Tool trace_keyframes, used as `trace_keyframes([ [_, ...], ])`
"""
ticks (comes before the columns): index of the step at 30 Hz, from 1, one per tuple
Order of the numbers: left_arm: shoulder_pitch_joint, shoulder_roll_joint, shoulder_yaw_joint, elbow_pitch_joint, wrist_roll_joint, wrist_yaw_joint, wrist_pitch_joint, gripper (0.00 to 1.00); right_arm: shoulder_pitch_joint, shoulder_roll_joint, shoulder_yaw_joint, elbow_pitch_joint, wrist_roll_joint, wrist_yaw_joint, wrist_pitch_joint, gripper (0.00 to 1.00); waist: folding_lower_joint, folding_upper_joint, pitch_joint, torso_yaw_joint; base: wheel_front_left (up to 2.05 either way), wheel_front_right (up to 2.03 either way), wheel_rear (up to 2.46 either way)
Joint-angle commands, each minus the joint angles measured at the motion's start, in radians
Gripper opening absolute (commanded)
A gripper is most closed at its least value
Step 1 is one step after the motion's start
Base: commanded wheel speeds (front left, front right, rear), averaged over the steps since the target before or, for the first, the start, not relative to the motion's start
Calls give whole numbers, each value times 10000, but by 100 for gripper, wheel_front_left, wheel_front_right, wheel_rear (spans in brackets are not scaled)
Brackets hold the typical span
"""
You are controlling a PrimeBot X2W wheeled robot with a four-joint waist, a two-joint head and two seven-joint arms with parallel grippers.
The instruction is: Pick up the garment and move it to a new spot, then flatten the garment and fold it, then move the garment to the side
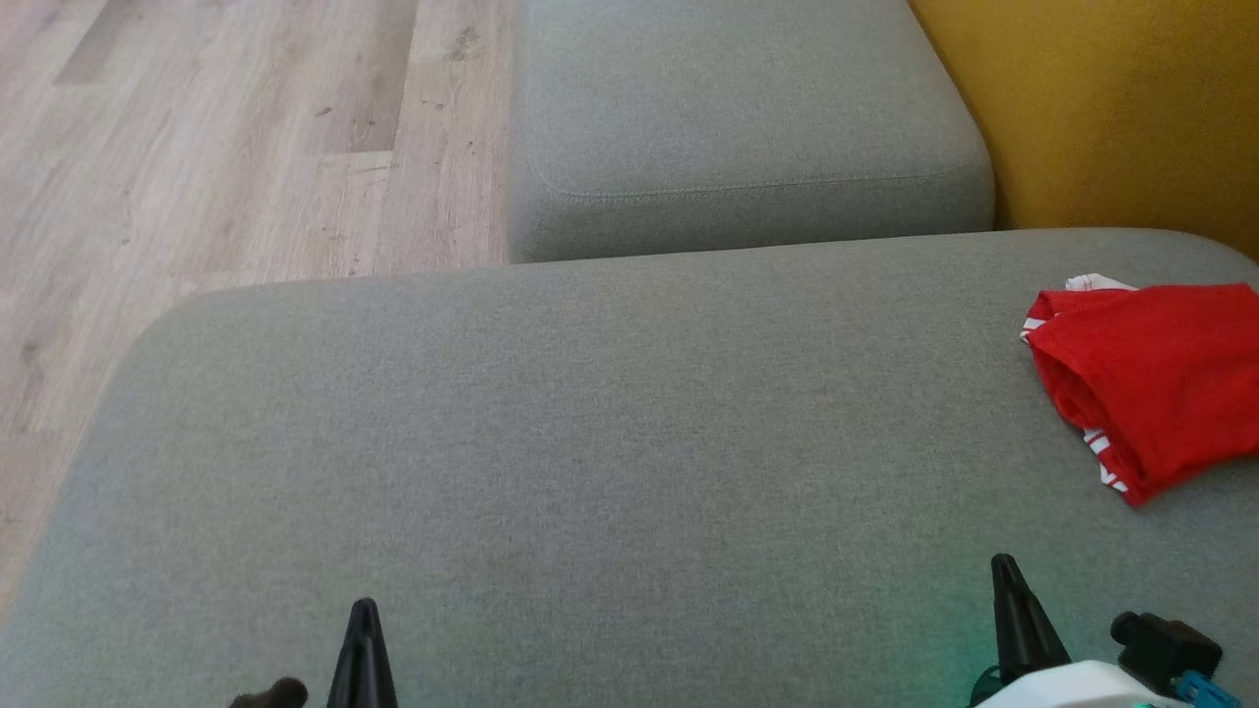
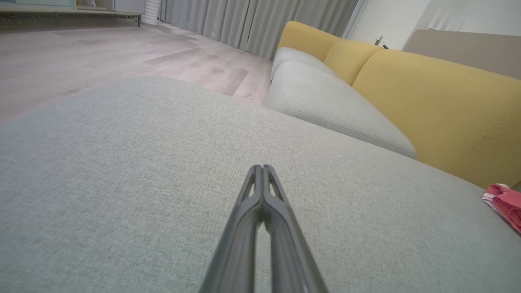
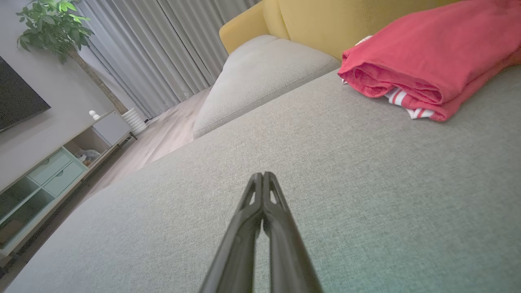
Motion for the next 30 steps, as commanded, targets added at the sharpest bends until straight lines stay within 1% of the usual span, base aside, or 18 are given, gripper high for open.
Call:
trace_keyframes([
  [1, -613, 98, 252, -286, -352, -127, 58, 0, -561, -18, -79, -378, 357, 18, 118, 0, -1, 0, 27, -1, 0, 0, 0],
  [7, -731, 117, 375, -264, -952, -261, 182, 0, -655, -16, -159, -429, 930, 21, 261, 0, -1, 0, 98, -5, 0, 0, 0],
  [30, -1271, 168, 1017, -239, -3808, -901, 820, 0, -1105, -9, -549, -680, 3698, 35, 952, 0, -1, 0, 444, -21, 0, 0, 0],
])
